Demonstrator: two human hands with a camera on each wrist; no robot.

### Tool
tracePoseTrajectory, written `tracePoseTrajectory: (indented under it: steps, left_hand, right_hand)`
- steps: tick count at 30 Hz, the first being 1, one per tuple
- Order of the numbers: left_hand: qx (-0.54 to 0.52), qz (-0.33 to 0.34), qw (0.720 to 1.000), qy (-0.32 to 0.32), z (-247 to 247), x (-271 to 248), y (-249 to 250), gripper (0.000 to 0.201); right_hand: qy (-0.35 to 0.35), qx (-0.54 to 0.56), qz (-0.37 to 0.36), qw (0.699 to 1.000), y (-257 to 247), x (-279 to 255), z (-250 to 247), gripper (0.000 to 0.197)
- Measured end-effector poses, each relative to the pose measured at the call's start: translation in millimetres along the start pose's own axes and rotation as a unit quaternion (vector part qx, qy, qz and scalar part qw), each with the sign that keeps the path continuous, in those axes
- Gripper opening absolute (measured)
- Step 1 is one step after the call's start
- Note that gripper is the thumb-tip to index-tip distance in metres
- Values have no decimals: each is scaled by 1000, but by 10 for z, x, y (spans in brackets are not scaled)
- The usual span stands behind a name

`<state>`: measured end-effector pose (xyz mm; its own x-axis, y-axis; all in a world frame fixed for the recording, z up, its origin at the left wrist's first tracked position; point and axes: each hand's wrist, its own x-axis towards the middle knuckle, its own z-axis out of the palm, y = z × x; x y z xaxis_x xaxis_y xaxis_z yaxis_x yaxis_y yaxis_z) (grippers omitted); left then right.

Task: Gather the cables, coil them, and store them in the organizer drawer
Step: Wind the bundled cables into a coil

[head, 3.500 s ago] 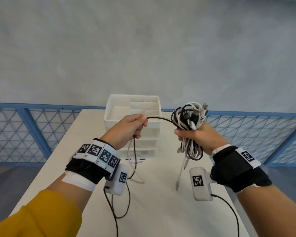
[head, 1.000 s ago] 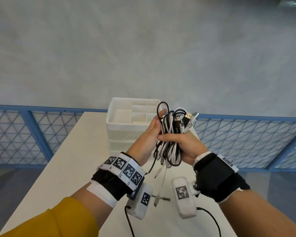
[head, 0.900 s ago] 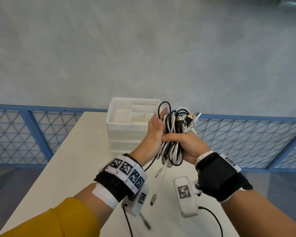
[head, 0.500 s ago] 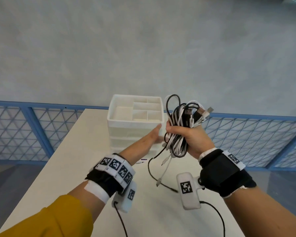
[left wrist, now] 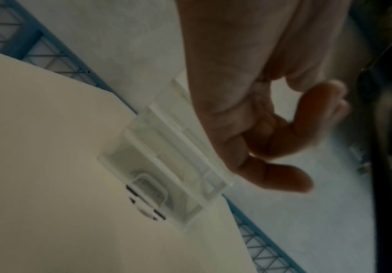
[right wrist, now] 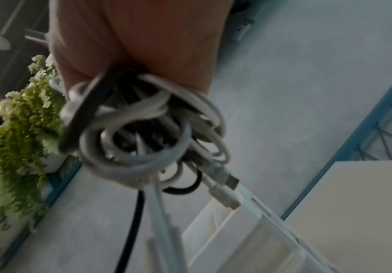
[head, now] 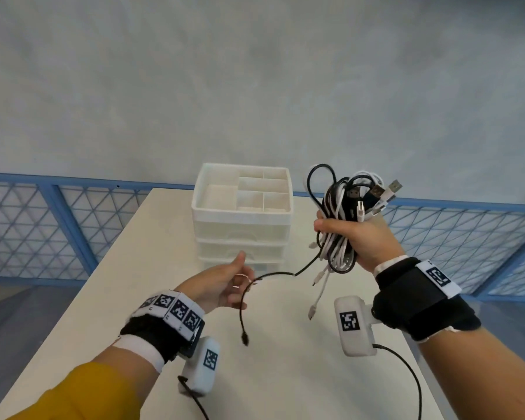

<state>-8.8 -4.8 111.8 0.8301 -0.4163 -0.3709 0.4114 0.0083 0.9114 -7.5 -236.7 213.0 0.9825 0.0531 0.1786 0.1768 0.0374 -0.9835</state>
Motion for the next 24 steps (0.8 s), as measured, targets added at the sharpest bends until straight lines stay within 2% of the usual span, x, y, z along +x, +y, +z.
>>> tracePoseTrajectory:
  steps: [2,4,7,10,12,15,19,21,24]
  left_hand:
    - [65,-18,996,-57,39,-28,64,52]
    - [116,-23,986,-118,112,-35,46,44]
    - [103,-29,984,-142,140,-26,-24,29]
    - [53,-9,992,-111,65,-10,-22,21]
    - [-1,43,997,-64,18,12,41,18]
    - [-65,130,989,4,19,47,200,22]
    - [18,215,973,77,129,59,312,15]
    - [3,222,972,79,215,78,295,20]
    - [-112,173,977,49,348,125,226,14]
  right_hand:
    - [23,-11,-4,1000,57,24,12,24]
    - [47,6,0,999,93,56,13,21]
    - [68,2,1,998,112,93,-13,22]
    - [55,-23,5,998,110,87,-49,22]
    - [20,-49,12,999,133,74,-52,22]
    - [-26,-117,31,992,221,69,3,27]
    - [-58,-121,60,989,362,81,138,30]
    - [-51,-87,82,992,418,79,201,27]
    - [-67,-80,86,991,468,72,283,25]
